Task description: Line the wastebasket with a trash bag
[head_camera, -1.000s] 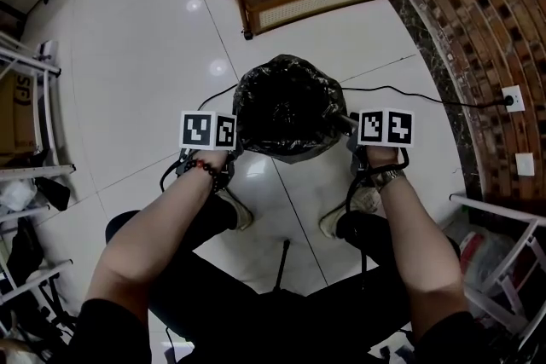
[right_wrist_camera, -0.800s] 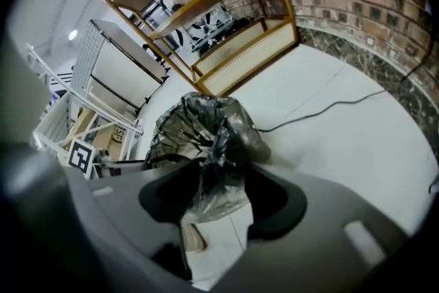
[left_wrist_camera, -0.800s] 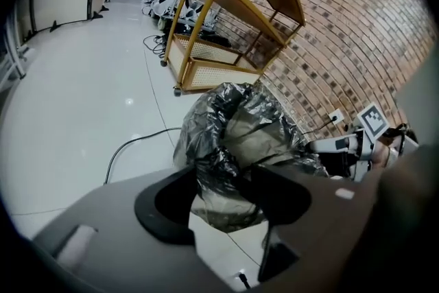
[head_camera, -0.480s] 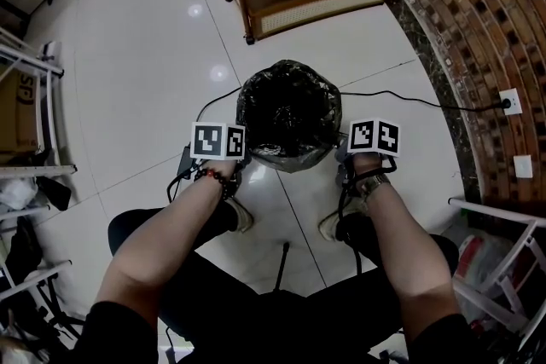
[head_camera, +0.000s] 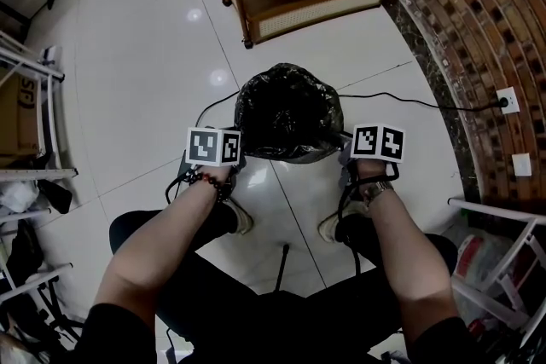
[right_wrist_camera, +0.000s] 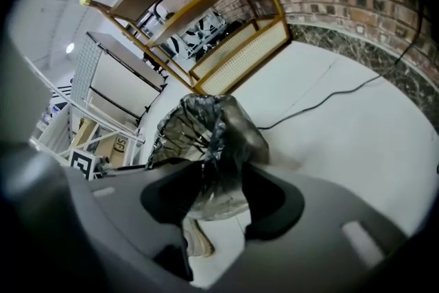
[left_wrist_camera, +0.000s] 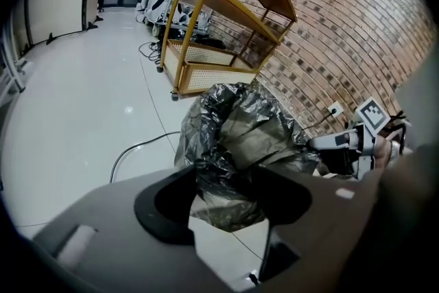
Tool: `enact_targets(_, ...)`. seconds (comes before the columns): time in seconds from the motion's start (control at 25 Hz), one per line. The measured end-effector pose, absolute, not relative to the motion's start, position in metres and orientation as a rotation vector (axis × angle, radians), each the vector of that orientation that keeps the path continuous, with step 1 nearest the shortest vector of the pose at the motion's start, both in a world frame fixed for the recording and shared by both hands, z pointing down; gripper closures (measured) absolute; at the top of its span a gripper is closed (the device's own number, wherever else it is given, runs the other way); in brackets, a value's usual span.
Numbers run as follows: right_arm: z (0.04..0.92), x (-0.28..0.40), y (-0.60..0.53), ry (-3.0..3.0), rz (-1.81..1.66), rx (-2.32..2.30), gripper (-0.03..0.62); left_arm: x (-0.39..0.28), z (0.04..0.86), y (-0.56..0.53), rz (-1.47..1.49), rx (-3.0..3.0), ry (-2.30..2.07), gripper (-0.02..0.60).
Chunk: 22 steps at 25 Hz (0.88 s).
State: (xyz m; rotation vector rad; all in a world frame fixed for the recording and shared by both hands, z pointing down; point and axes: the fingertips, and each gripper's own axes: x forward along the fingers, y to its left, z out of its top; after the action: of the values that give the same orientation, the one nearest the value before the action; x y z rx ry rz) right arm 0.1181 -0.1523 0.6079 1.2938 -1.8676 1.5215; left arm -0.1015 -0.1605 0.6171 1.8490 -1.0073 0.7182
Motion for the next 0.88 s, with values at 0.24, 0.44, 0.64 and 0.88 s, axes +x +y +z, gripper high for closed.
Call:
enact_targets(0.24,0.580,0.140,-0.156,-1.897,1.477,1.366,0.381,-0.123,0.590,-0.169,0.734,1.881,-1.073,0.314)
enact_targets(0.44,0.535,0.140,-0.169,-1.984,1.283,1.417,0.382,-0.137,0.543,-0.189,0.755,1.984,-1.164,0.314)
enact_targets(0.64,0.486,0.104,-0.175,-2.110,1.042,1.382,0.500,-0.109,0.485,-0.196,0.716,2.180,-1.182,0.326)
enact_targets(0.88,0.445,0.067,-0.169,-2.211,0.832,1.372,0.592,-0.063,0.440,-0.177,0.620,2.374,-1.105,0.406)
